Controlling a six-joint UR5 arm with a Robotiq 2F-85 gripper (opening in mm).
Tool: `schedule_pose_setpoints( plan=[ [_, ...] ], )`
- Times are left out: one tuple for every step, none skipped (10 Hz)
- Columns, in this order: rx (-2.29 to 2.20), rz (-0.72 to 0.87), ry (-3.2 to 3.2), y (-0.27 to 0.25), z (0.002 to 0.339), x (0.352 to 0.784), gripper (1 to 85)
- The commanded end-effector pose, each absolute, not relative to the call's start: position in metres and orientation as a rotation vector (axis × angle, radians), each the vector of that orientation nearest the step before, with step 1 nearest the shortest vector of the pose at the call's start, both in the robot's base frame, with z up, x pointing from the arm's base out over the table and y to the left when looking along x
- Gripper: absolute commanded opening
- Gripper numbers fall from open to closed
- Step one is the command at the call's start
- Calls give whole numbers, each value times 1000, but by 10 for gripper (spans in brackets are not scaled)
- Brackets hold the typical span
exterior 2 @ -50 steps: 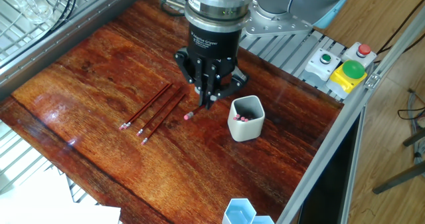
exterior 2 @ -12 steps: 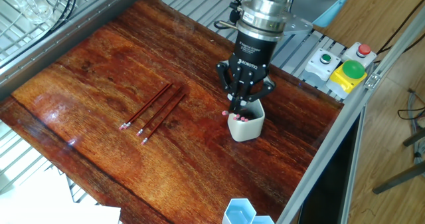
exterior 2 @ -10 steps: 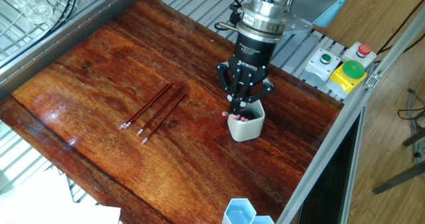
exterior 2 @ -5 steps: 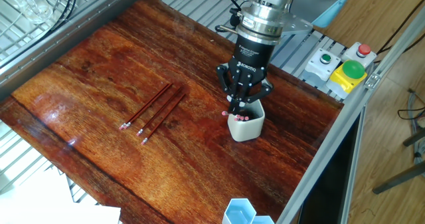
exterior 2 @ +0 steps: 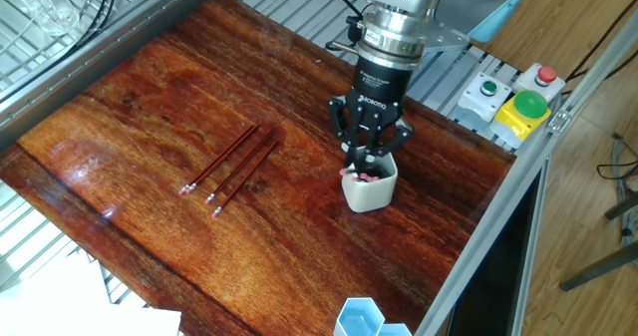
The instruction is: Put the pen into the pen holder
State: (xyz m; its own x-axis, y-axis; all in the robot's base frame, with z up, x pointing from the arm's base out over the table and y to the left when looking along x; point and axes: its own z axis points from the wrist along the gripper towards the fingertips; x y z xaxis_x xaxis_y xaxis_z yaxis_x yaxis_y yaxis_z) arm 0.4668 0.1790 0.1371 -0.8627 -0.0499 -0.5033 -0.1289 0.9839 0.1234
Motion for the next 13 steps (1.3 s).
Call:
schedule_pose_setpoints(
  plan=[
    [-161, 242, 2651, 184, 131, 455, 503],
    [-164, 237, 2659, 183, 130, 454, 507],
    [-163, 236, 2676, 183, 128, 450, 507],
    [-159, 198, 2717, 175, 127, 442, 500],
    [-146, 152, 2778, 166, 127, 429, 490],
    [-131, 115, 2828, 159, 133, 420, 477],
    [-116, 88, 2872, 155, 144, 415, 447],
    [-107, 72, 2897, 154, 157, 416, 420],
    [-108, 46, 2936, 151, 171, 416, 400],
    [-114, 6, 2978, 145, 184, 416, 363],
    [-129, -25, 3012, 137, 195, 418, 350],
    [-139, -68, 3050, 126, 202, 420, 337],
    [-146, -88, 3090, 115, 204, 425, 290]
  ],
)
